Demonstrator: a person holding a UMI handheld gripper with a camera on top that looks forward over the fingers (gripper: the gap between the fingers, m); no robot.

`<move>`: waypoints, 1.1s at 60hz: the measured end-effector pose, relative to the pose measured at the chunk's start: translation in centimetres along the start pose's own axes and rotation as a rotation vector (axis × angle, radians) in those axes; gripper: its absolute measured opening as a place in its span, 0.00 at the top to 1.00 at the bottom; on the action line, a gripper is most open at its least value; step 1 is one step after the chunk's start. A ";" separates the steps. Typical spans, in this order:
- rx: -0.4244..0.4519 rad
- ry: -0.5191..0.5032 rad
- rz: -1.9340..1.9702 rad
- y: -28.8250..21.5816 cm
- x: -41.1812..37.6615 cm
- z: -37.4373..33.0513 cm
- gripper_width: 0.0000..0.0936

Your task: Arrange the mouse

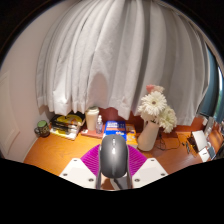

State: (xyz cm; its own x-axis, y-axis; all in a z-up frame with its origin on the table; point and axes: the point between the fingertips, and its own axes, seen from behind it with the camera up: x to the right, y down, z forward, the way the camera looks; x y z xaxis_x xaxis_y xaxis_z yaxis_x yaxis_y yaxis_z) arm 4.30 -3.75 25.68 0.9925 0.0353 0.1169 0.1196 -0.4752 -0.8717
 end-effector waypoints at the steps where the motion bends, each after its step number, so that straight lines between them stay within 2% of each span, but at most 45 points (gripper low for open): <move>1: -0.001 0.013 0.005 0.2 1.5 0.1 0.62; 5: -0.004 0.059 0.039 2.1 6.5 0.9 0.61; 15: -0.145 0.117 0.109 11.5 14.4 5.1 0.61; 25: -0.267 0.080 0.152 20.1 14.9 9.0 0.61; 39: -0.381 0.021 0.127 26.8 13.0 11.1 0.60; 42: -0.348 0.027 0.140 26.3 13.1 11.1 0.59; 51: -0.298 0.033 0.174 26.4 13.1 11.3 0.49; 55: -0.305 0.043 0.174 26.5 13.2 11.3 0.46; 57: -0.311 0.059 0.176 26.7 13.4 11.3 0.40; 63: -0.352 0.137 0.150 26.5 15.1 10.6 0.09; 64: -0.358 0.143 0.143 26.5 15.2 10.5 0.07; 66: -0.365 0.142 0.136 26.4 15.1 10.3 0.08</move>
State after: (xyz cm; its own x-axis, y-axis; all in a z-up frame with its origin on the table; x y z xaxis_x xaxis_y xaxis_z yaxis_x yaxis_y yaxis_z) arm 22.66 -6.74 -0.43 0.9823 -0.1586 0.0993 -0.0541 -0.7486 -0.6608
